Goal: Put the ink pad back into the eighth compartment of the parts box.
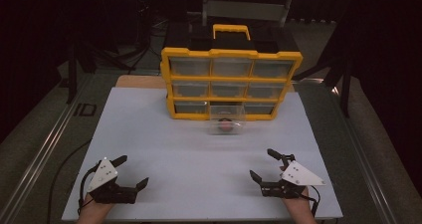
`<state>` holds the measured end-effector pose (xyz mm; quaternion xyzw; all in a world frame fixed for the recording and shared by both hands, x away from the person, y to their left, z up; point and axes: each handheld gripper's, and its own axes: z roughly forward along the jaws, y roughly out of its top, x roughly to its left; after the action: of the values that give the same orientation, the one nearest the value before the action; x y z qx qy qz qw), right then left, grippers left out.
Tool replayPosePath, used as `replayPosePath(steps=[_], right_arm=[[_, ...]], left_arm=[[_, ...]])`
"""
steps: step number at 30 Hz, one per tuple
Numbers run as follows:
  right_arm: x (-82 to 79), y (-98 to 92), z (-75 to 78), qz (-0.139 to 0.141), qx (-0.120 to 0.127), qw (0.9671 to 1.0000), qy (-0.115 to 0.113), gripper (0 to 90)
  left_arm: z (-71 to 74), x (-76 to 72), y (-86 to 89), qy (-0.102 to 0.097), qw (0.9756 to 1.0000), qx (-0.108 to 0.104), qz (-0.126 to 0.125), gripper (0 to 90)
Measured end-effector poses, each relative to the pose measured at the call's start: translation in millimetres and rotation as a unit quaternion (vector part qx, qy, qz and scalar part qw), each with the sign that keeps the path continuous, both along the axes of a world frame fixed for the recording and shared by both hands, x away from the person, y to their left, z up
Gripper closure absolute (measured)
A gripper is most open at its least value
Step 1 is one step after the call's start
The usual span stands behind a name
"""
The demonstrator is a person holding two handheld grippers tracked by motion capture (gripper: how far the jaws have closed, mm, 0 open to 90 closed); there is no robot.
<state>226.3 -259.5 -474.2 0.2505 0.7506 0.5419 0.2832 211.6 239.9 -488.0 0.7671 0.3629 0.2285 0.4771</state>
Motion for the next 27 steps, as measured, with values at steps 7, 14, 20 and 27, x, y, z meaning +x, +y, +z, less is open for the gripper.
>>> replayPosePath(steps=[7, 14, 20, 27], right_arm=[[0.4, -0.1, -0.4, -0.001, 0.0, 1.0, 0.001, 12.9], [0.6, -0.3, -1.1, -0.002, -0.002, 1.0, 0.002, 12.9], [-1.6, -0.1, -1.8, -0.001, -0.008, 1.0, 0.002, 12.9], [-0.8, 0.2, -2.9, -0.001, -0.009, 1.0, 0.004, 12.9]], left_arm=[[-8.4, -0.4, 1.5, -0.009, 0.9992, -0.007, 0.037, 0.2], [-15.1, 0.0, 4.0, -0.022, 0.997, 0.003, 0.075, 0.2], [-17.1, -3.3, 2.5, -0.027, 0.9957, 0.012, 0.088, 0.2], [-18.4, -2.4, 4.5, -0.03, 0.9956, 0.004, 0.088, 0.2]])
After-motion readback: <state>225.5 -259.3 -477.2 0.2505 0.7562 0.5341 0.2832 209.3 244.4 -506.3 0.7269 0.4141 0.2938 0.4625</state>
